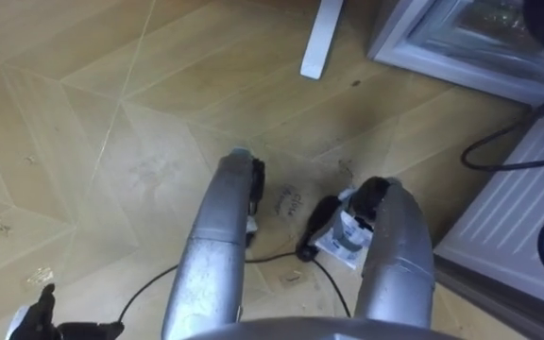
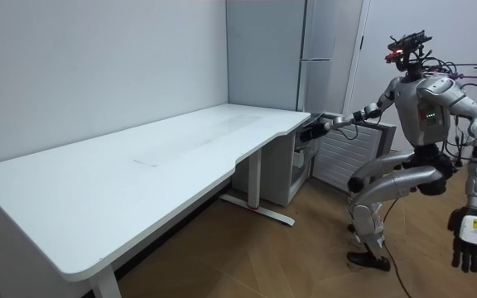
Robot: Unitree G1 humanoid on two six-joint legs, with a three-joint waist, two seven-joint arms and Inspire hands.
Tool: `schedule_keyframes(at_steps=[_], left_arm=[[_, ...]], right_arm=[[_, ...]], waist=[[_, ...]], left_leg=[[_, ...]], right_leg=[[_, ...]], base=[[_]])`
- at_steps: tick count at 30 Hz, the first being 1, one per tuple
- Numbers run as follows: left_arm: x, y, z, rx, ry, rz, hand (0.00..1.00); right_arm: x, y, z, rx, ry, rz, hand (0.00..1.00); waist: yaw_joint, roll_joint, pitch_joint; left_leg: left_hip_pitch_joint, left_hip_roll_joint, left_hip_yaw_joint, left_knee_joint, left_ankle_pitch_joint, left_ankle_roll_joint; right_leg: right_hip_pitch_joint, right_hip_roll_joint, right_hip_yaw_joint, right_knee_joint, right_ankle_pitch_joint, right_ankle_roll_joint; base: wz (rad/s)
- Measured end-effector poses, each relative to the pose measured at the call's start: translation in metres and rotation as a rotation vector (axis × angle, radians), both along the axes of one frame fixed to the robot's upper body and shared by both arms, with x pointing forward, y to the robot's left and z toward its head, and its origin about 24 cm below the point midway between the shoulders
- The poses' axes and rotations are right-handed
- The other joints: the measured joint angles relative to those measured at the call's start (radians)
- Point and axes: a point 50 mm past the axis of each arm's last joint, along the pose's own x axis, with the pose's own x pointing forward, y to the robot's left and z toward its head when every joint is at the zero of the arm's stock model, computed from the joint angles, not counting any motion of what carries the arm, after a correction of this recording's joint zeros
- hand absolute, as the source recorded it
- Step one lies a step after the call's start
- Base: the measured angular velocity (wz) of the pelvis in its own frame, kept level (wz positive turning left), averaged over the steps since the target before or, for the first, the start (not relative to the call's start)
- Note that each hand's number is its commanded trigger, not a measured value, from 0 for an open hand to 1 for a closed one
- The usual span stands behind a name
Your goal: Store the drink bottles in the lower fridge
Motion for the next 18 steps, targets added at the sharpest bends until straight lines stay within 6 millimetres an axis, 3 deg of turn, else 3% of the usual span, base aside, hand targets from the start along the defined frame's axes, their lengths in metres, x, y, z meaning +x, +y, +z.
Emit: schedule_keyframes(at_steps=[2,6,10,13,16,18], left_arm=[[0.0,0.001,0.0,0.002,0.006,0.005,0.0],[0.009,0.003,-0.001,-0.007,0.007,0.0,0.0],[0.017,0.003,-0.001,-0.018,-0.005,-0.008,0.0],[0.015,0.003,-0.004,-0.034,0.013,-0.002,0.0],[0.01,-0.001,-0.009,-0.051,0.034,0.017,0.0],[0.009,-0.009,-0.015,-0.076,0.044,0.035,0.0]], right_arm=[[-0.005,-0.003,-0.01,-0.016,0.008,0.024,0.0],[-0.016,-0.013,-0.032,-0.074,0.061,0.062,0.0],[-0.036,-0.024,-0.056,-0.134,0.126,0.096,0.0],[-0.062,-0.03,-0.084,-0.156,0.21,0.141,0.0],[-0.089,-0.035,-0.107,-0.158,0.274,0.169,0.0],[-0.117,-0.042,-0.127,-0.14,0.347,0.152,0.0]], waist=[[0.011,0.002,0.0011],[0.026,0.0,0.0023],[0.024,0.001,0.0025],[0.029,0.003,0.0027],[0.023,0.026,0.003],[0.023,0.045,-0.0027]], left_leg=[[0.028,0.013,-0.007,-0.021,0.0,-0.001],[0.101,0.019,-0.011,-0.085,0.004,0.002],[0.17,0.014,-0.016,-0.129,0.004,0.008],[0.239,0.023,-0.02,-0.175,0.002,0.012],[0.312,0.03,-0.025,-0.218,-0.002,0.015],[0.364,0.028,-0.013,-0.254,-0.003,0.021]], right_leg=[[0.034,0.022,-0.008,-0.038,0.012,0.002],[0.114,0.039,-0.022,-0.116,0.03,0.013],[0.191,0.041,-0.037,-0.168,0.033,0.022],[0.269,0.058,-0.049,-0.229,0.039,0.036],[0.349,0.078,-0.057,-0.292,0.051,0.054],[0.395,0.078,-0.053,-0.327,0.058,0.066]], base=[[-0.12],[-0.05],[0.04],[-0.01],[-0.03],[-0.04]])
